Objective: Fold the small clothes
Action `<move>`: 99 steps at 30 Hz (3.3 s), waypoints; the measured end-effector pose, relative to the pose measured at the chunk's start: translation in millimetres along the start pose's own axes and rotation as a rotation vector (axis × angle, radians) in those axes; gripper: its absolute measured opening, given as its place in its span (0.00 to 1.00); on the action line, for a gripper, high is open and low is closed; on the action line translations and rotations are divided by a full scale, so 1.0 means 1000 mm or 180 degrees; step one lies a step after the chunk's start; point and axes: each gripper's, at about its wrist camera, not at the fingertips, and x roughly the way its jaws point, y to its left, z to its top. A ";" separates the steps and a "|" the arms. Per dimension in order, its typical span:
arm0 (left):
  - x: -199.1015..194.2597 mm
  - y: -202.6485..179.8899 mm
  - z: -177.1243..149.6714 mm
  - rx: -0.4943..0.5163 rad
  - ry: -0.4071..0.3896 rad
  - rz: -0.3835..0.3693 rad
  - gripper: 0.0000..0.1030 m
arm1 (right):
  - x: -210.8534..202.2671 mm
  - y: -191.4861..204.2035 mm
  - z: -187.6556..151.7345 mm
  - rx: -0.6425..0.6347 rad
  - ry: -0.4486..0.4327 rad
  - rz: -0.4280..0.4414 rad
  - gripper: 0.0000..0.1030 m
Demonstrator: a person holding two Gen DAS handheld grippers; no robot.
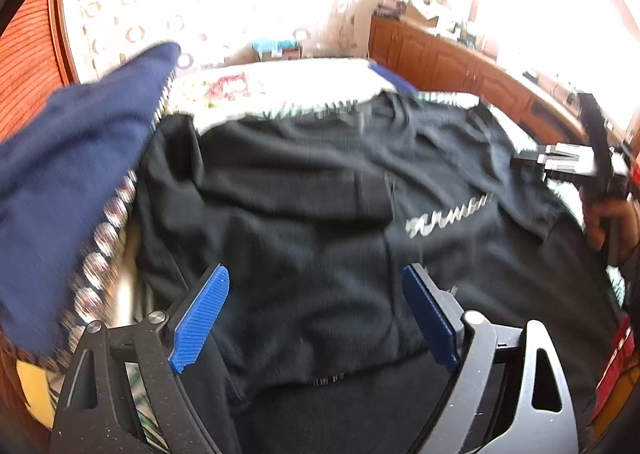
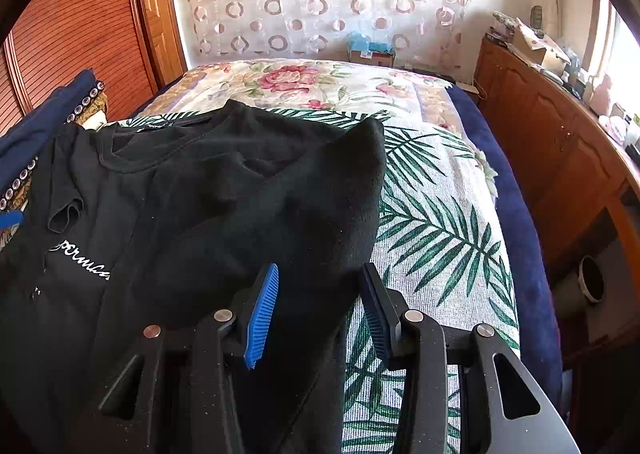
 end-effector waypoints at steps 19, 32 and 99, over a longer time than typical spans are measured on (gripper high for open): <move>0.069 -0.033 0.043 0.0256 0.0616 -0.0120 0.46 | -0.012 -0.010 -0.007 -0.0022 -0.0022 -0.0051 0.43; 0.065 -0.039 0.099 0.0541 0.0351 0.0153 0.04 | -0.012 -0.011 -0.007 -0.0014 -0.0028 -0.0047 0.43; -0.087 0.034 0.066 0.0397 -0.0440 0.0406 0.05 | -0.052 -0.017 0.035 -0.0087 -0.0779 0.0633 0.05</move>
